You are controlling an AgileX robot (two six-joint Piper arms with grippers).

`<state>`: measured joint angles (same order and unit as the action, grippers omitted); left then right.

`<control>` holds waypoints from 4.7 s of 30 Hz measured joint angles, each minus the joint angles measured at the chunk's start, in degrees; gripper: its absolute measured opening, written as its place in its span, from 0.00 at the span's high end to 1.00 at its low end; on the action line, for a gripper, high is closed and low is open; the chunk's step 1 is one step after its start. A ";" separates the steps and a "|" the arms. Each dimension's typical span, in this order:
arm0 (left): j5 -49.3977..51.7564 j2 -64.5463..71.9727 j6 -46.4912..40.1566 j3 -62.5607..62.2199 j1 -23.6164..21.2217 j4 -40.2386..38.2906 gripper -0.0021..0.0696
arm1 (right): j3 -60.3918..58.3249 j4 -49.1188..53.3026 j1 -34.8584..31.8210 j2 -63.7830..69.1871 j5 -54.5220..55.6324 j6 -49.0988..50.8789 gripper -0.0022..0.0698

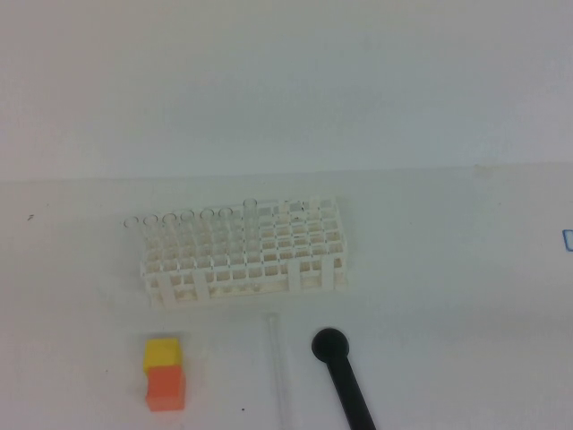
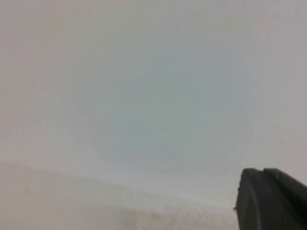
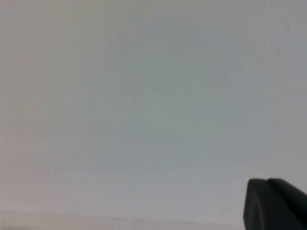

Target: Place the test tubes

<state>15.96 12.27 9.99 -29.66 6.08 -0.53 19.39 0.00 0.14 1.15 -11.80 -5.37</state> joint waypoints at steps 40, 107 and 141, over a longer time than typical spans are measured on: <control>-6.50 68.11 -4.90 -8.56 36.05 -18.19 0.97 | 10.74 -3.16 0.00 9.49 -33.67 0.04 0.97; 11.88 90.72 10.08 -25.56 38.90 1.29 0.46 | 10.74 -2.51 0.00 9.49 -34.49 0.04 0.97; 20.52 90.72 18.96 -25.56 38.90 5.56 0.71 | 10.74 -1.73 0.00 9.49 -34.49 0.04 0.97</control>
<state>36.49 102.99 28.95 -55.22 44.98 5.03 30.12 -1.73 0.14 10.65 -46.29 -5.33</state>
